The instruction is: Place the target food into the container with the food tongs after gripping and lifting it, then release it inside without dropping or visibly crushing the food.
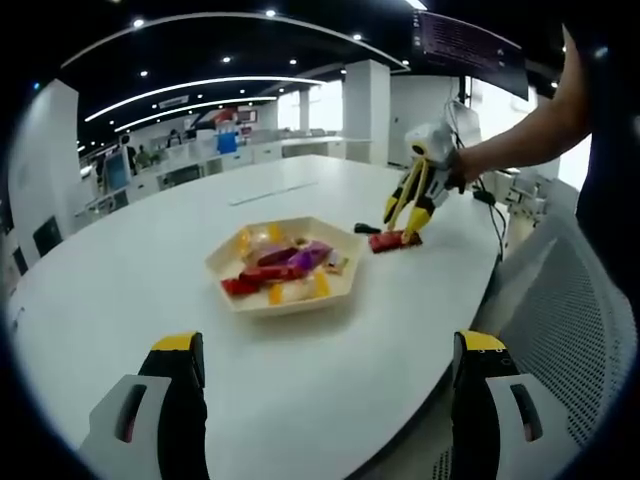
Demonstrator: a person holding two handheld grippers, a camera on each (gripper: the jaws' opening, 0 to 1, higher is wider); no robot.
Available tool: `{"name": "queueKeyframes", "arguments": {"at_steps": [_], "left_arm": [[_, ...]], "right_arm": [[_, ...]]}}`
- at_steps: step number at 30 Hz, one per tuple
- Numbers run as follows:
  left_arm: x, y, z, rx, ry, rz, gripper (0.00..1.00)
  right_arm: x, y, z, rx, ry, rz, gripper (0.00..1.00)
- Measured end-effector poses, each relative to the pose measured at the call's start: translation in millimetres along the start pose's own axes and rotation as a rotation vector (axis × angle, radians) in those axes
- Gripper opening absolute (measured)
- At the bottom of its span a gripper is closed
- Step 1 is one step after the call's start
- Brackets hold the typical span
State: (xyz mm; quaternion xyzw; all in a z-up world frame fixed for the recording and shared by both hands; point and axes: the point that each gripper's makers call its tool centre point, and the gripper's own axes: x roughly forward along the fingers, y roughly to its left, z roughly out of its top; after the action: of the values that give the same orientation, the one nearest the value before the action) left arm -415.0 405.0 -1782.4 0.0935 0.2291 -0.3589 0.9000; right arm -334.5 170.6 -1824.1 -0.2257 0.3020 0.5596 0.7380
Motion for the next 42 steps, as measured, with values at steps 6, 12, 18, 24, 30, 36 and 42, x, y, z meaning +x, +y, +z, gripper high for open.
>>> {"name": "queueKeyframes", "arguments": {"at_steps": [6,12,18,24,30,36,42], "left_arm": [[0.4,0.1,-0.6,0.002,0.002,0.0,0.99],[0.5,0.2,-0.1,0.004,0.003,0.0,0.99],[0.3,0.0,0.0,0.005,0.004,0.002,0.99],[0.2,0.7,-0.6,0.005,0.003,0.003,0.99],[0.3,1.1,-0.7,0.008,0.004,0.004,0.99],[0.7,0.4,-1.5,0.011,0.008,0.001,0.99],[0.8,0.1,-1.2,0.009,0.006,0.0,0.99]], "right_arm": [[2.0,4.2,-4.5,0.014,0.023,0.006,0.3],[7.1,4.0,-11.5,0.011,0.05,-0.013,0.29],[5.8,-4.3,-15.2,0.106,0.098,-0.058,0.24],[5.0,-3.8,-16.4,0.122,0.106,-0.057,0.23],[1.6,-4.6,-13.6,0.134,0.094,-0.059,0.23],[-5.2,-9.4,-4.1,0.133,0.074,-0.066,0.23],[-12.6,-13.6,3.4,0.141,0.067,-0.067,0.23]]}}
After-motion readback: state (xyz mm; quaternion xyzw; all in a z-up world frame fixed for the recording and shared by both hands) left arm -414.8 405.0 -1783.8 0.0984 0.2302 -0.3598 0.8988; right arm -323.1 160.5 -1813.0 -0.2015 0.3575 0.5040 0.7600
